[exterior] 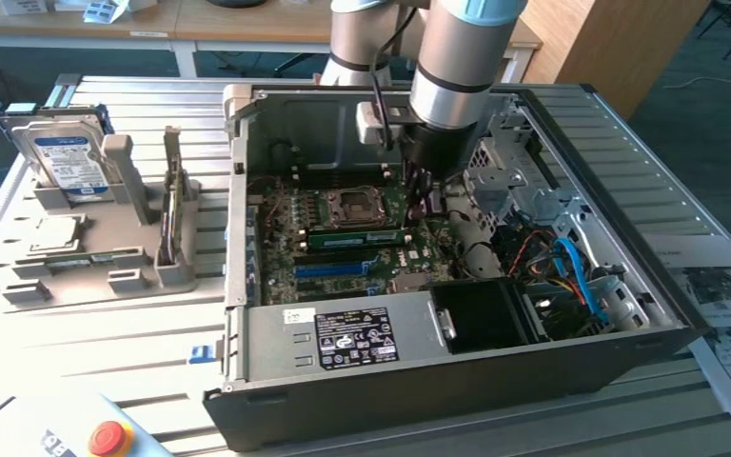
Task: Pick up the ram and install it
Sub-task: 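Press down the ram until it locks into place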
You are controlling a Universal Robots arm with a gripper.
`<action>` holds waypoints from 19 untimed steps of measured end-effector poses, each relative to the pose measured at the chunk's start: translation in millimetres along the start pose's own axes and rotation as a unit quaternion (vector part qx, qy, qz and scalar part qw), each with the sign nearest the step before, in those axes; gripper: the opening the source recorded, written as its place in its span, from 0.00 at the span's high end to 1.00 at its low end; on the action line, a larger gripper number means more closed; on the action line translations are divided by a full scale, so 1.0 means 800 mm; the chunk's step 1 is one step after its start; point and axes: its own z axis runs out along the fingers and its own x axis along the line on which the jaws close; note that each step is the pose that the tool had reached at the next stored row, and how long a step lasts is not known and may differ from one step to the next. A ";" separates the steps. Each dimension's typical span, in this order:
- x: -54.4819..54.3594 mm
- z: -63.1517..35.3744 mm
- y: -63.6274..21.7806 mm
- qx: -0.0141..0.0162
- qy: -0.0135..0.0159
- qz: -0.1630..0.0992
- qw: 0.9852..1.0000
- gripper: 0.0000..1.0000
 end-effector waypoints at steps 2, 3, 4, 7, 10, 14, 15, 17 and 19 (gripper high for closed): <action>0.000 0.003 0.000 0.000 0.000 0.000 1.000 0.90; 0.000 0.003 0.000 0.000 0.000 0.000 1.000 0.90; 0.000 0.003 0.000 0.000 0.000 0.000 1.000 0.90; 0.000 0.004 0.000 0.000 0.000 0.000 1.000 0.90; -0.001 0.005 0.000 0.000 0.000 0.000 1.000 0.90; -0.002 0.006 0.000 0.000 0.000 0.000 1.000 0.90; -0.002 0.006 0.000 0.000 0.000 0.000 1.000 0.90; -0.002 0.007 0.000 0.000 0.000 0.000 1.000 0.90; -0.002 0.010 0.000 0.000 0.000 0.000 1.000 0.90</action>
